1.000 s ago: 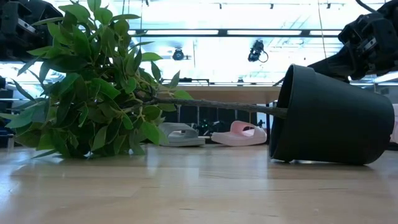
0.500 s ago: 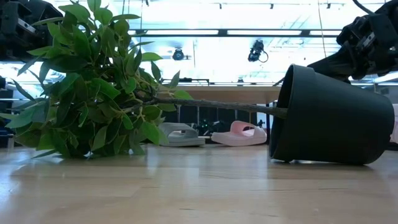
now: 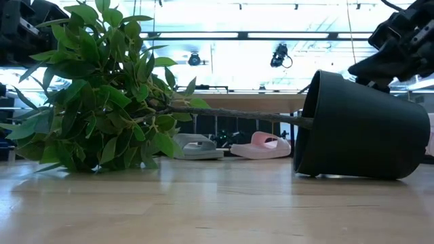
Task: Pick and place slides into the shelf
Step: Put the right gray slide on the shelf
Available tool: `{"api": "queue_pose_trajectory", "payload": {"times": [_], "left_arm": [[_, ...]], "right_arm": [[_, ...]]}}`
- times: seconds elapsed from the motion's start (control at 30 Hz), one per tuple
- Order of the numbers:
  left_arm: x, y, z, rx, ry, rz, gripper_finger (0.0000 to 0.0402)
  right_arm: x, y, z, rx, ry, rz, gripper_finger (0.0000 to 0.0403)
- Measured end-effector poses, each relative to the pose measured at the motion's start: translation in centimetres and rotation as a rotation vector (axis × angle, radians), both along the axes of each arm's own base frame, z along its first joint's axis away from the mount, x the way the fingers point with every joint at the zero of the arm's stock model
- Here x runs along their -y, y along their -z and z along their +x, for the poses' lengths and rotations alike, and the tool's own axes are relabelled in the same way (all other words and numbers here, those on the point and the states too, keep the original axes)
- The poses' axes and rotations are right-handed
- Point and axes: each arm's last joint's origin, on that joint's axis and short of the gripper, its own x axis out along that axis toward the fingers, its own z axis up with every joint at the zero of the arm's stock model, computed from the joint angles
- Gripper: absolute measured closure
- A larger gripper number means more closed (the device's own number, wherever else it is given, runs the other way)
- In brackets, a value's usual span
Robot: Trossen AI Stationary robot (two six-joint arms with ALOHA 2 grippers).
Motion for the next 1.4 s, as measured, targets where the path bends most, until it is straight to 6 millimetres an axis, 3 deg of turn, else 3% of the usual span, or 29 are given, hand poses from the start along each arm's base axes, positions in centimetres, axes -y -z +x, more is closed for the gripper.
{"api": "queue_pose_trajectory", "payload": {"times": [0.3, 0.5, 0.67, 0.9, 1.17, 1.4], "left_arm": [[0.0, 0.0, 0.0, 0.006, 0.007, -0.102, 0.0373], [0.0, -0.3, 0.0, 0.022, 0.009, -0.113, 0.0374], [0.0, -3.1, -0.7, 0.095, 0.006, -0.072, 0.0369], [-0.4, -5.4, -1.3, 0.058, -0.112, -0.047, 0.0365], [-0.5, -7.0, -0.1, -0.041, -0.167, 0.014, 0.0360], [-0.5, -8.8, 1.2, -0.097, -0.189, 0.092, 0.0345]], "right_arm": [[-0.1, -1.3, -0.1, 0.048, 0.004, 0.224, 0.0389], [-0.2, -5.9, -1.3, 0.028, 0.006, 0.176, 0.0389], [-0.2, -10.3, -2.1, -0.142, 0.044, 0.072, 0.0389], [0.5, -15.2, -0.5, -0.454, 0.120, -0.117, 0.0389], [2.5, -15.9, 2.2, -0.732, 0.178, -0.249, 0.0389], [5.0, -15.3, 1.4, -0.835, 0.317, -0.270, 0.0389]]}}
